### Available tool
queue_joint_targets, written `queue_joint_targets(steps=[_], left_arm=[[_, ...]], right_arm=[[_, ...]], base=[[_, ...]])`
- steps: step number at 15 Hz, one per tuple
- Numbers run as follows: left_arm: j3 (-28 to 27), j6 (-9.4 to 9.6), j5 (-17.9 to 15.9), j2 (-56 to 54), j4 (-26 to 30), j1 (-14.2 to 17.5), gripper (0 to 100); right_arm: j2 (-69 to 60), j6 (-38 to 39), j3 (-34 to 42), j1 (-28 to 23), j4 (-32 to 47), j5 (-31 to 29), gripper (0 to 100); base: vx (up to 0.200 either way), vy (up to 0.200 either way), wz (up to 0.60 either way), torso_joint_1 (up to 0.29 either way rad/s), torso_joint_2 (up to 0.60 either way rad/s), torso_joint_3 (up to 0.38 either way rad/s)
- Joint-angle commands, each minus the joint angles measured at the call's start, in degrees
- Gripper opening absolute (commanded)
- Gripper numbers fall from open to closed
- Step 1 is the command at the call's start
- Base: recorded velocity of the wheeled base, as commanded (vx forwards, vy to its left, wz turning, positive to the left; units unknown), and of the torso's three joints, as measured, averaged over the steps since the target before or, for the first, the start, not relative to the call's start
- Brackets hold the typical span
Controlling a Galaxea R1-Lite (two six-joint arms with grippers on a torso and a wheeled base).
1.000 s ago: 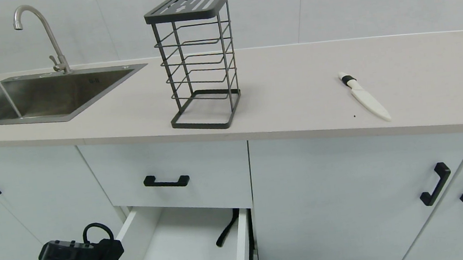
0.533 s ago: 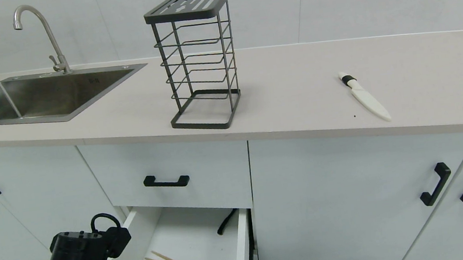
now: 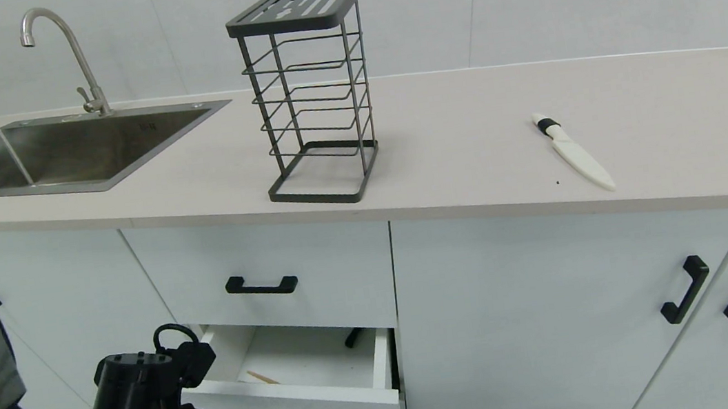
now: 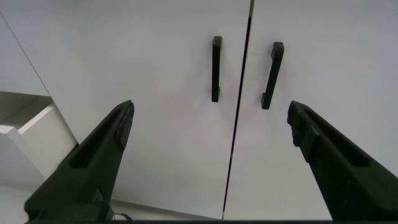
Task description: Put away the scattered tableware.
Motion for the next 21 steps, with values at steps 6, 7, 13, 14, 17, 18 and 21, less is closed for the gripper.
queue_joint_targets(steps=[6, 7, 13, 14, 17, 18, 21], left_arm=[[-4.80, -0.39, 0.01, 3.53, -2.62, 0.98, 100], [-5.42, -0.56, 0.01, 4.58, -3.76, 1.15, 100], [-7.00, -2.94, 0.01, 9.68, -11.84, 1.68, 100], [-7.97, -2.94, 0.10, 10.74, -12.55, 1.94, 100], [-10.25, -2.94, 0.10, 12.93, -13.43, 2.73, 100], [-11.13, -2.94, 0.10, 13.46, -13.78, 3.00, 100], [-12.54, -2.94, 0.10, 14.43, -14.74, 3.00, 100]], right_arm=[[0.08, -0.01, 0.01, -0.02, -0.01, 0.02, 100], [0.08, -0.01, 0.01, -0.02, -0.01, 0.02, 100], [0.08, -0.01, 0.01, -0.02, -0.01, 0.02, 100], [0.08, -0.01, 0.01, -0.02, -0.01, 0.02, 100], [0.08, -0.01, 0.01, -0.02, -0.01, 0.02, 100], [0.08, -0.01, 0.01, -0.02, -0.01, 0.02, 100], [0.08, -0.01, 0.01, -0.02, -0.01, 0.02, 100]], base=[[0.000, 0.000, 0.00, 0.000, 0.00, 0.000], [0.000, 0.000, 0.00, 0.000, 0.00, 0.000], [0.000, 0.000, 0.00, 0.000, 0.00, 0.000], [0.000, 0.000, 0.00, 0.000, 0.00, 0.000], [0.000, 0.000, 0.00, 0.000, 0.00, 0.000], [0.000, 0.000, 0.00, 0.000, 0.00, 0.000], [0.000, 0.000, 0.00, 0.000, 0.00, 0.000]])
